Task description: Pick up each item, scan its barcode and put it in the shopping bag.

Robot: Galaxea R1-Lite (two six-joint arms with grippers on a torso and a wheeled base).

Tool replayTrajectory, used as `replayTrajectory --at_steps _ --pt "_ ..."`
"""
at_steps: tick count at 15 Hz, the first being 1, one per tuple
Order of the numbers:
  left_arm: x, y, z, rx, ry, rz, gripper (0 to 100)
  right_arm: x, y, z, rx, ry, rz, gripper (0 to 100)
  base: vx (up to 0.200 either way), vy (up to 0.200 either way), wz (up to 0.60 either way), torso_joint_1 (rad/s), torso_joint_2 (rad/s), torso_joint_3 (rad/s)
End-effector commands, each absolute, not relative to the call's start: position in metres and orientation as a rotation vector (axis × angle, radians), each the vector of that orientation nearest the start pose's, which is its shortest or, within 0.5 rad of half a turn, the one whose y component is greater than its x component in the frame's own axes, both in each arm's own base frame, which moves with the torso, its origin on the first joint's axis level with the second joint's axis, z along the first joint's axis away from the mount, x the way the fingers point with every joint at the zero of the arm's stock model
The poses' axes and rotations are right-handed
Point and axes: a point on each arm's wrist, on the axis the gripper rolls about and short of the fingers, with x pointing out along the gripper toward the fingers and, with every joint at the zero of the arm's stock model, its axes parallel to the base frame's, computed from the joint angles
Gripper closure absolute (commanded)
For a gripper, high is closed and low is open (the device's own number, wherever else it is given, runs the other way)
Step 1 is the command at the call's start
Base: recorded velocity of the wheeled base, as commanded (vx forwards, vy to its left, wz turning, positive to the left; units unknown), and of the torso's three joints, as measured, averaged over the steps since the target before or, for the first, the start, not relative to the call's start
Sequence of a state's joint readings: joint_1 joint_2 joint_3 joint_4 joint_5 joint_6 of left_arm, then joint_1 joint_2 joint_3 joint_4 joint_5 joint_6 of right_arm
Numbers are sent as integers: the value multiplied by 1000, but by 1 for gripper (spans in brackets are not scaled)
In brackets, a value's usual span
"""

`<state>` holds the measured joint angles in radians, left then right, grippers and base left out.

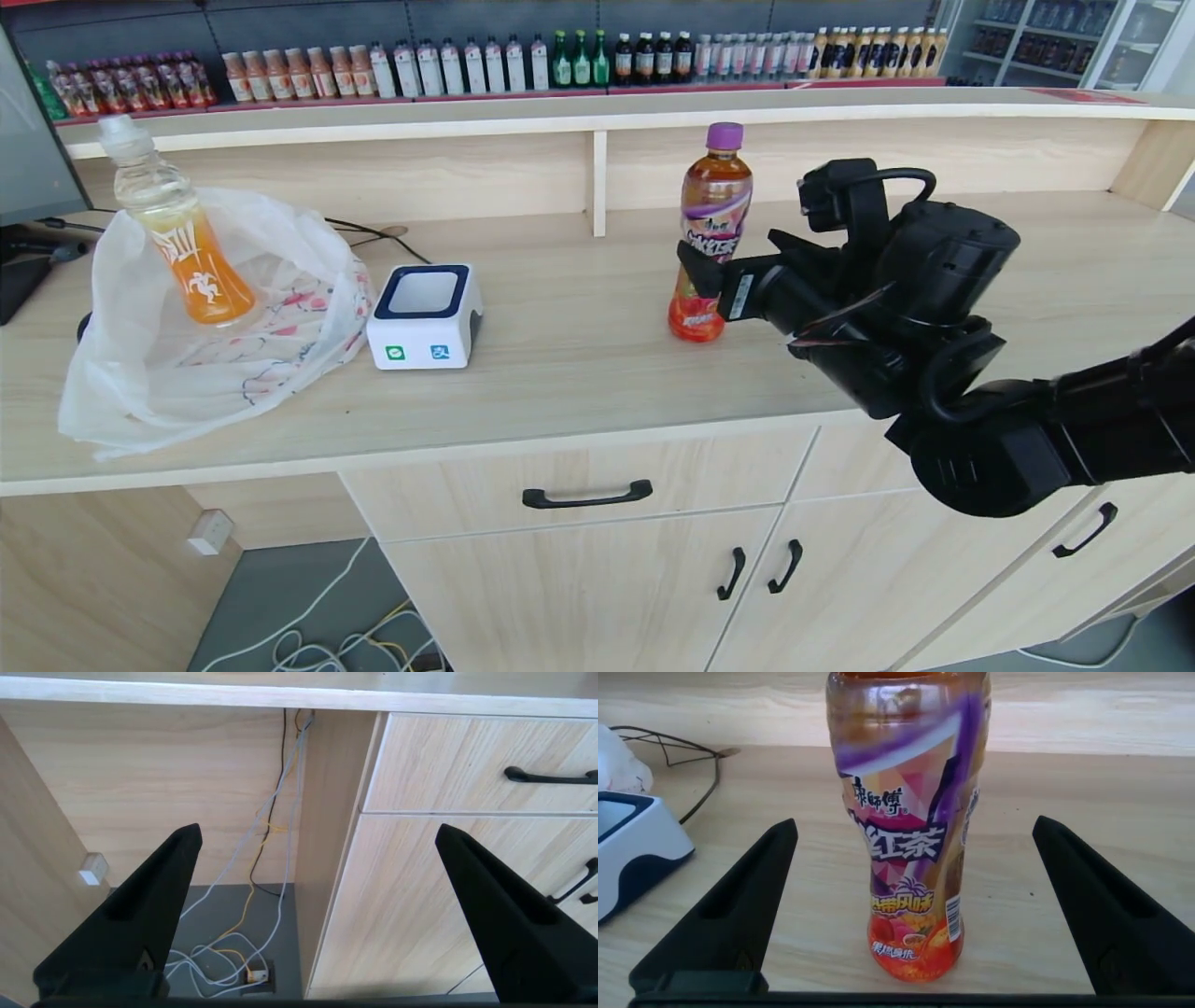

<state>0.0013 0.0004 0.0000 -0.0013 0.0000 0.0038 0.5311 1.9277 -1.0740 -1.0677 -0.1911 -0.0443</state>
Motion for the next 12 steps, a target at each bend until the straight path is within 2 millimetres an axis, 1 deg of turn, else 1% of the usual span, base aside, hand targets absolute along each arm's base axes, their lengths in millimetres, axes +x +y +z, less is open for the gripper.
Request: replayTrajectory --at_steps 1,4,9,12 --pt "-23 0 76 5 -2 3 0 331 190 214 27 -196 337 0 0 0 0 0 0 0" --pt "-23 0 76 5 -2 3 0 336 193 206 20 -178 337 0 0 0 0 0 0 0" --pt "-23 0 76 5 -2 3 0 348 199 205 23 -185 335 0 0 0 0 0 0 0" --pt "-23 0 76 5 -2 3 0 360 205 208 29 -201 332 0 0 0 0 0 0 0"
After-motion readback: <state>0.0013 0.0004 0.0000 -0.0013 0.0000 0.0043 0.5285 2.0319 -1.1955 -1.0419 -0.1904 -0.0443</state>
